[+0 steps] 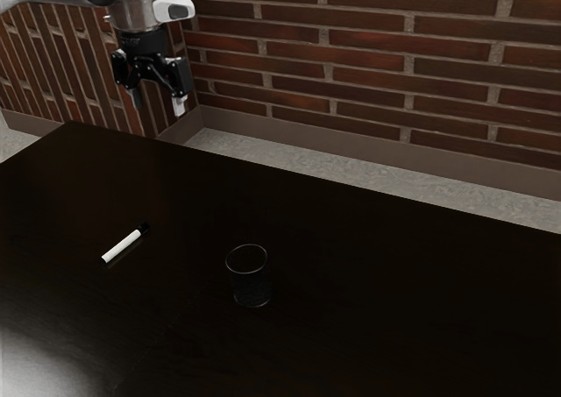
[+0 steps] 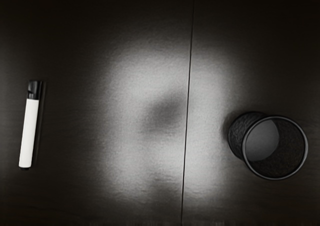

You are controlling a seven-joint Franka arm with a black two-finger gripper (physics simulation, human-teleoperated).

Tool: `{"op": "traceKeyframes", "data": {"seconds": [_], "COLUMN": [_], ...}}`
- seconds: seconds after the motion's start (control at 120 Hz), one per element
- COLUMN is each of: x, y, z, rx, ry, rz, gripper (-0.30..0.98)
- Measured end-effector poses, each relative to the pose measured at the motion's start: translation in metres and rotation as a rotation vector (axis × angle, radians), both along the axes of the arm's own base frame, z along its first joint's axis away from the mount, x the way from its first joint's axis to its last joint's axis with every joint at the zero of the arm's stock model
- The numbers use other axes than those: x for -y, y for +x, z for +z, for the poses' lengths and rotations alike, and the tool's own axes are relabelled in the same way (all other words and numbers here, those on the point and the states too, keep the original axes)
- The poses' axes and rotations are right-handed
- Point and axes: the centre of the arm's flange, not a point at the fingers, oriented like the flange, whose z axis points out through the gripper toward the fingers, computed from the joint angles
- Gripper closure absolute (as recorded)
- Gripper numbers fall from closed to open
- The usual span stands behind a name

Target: Put the marker into the pen holder.

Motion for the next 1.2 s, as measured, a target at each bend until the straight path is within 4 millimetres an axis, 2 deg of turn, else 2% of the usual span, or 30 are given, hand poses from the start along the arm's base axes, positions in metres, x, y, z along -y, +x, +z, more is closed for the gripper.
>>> {"op": "traceKeyframes", "data": {"seconds": [0.1,0.167,0.242,0.325,0.425,0.508,0.633,0.692,0.75,0.842,0.892,1.0,1.067,1.117,1.2], "x": [0.001,0.002,0.001,-0.02,-0.056,-0.088,-0.134,-0.148,-0.144,-0.096,-0.085,-0.091,-0.106,-0.117,-0.124], "y": [0.0,-0.006,-0.017,-0.048,-0.066,-0.077,-0.091,-0.094,-0.085,-0.063,-0.056,-0.052,-0.053,-0.053,-0.049], "z": [0.0,0.008,0.001,-0.044,-0.11,-0.156,-0.207,-0.223,-0.241,-0.276,-0.286,-0.294,-0.3,-0.313,-0.332], "rx": [-0.001,0.008,-0.012,-0.074,-0.14,-0.162,-0.159,-0.146,-0.135,-0.124,-0.106,-0.083,-0.082,-0.079,-0.076], "ry": [-0.009,-0.022,-0.023,-0.027,-0.034,-0.036,-0.03,-0.024,-0.011,0.014,0.029,0.052,0.06,0.061,0.071], "rz": [-0.001,-0.004,-0.004,0.017,0.064,0.11,0.182,0.201,0.183,0.078,0.051,0.064,0.097,0.11,0.106], "gripper": [0.0,0.0,0.0,0.0,0.0,0.0,0.0,0.0,0.0,0.0,0.0,0.0,0.0,0.0,0.0]}}
